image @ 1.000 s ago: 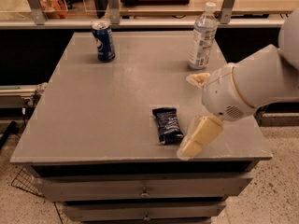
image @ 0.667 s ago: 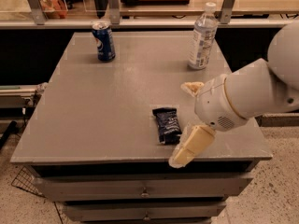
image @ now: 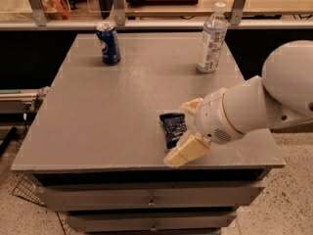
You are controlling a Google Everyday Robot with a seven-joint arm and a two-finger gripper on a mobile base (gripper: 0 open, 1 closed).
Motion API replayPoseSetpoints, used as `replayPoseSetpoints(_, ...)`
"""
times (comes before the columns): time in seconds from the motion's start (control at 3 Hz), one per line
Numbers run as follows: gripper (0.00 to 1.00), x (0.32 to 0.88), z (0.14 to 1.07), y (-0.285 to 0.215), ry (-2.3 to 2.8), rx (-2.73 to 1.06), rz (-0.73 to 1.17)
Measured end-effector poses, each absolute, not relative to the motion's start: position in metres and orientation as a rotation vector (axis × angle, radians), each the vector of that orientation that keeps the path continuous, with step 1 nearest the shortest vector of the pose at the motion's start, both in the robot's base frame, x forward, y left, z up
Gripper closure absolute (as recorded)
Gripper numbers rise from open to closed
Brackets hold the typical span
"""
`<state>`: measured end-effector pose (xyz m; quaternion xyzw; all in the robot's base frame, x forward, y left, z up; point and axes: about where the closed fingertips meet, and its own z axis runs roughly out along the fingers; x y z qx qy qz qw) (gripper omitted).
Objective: Move rxbar blueberry near blue plastic bottle
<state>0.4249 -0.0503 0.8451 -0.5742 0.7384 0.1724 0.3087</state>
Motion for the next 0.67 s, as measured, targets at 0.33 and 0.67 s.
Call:
replayPoseSetpoints(0.33,0.45,0.436,0.844,-0.051,1.968,-1.485,0.446)
replayPoseSetpoints(0.67,0.69,0.435,0.832,-0.052,1.994,-1.466,0.451)
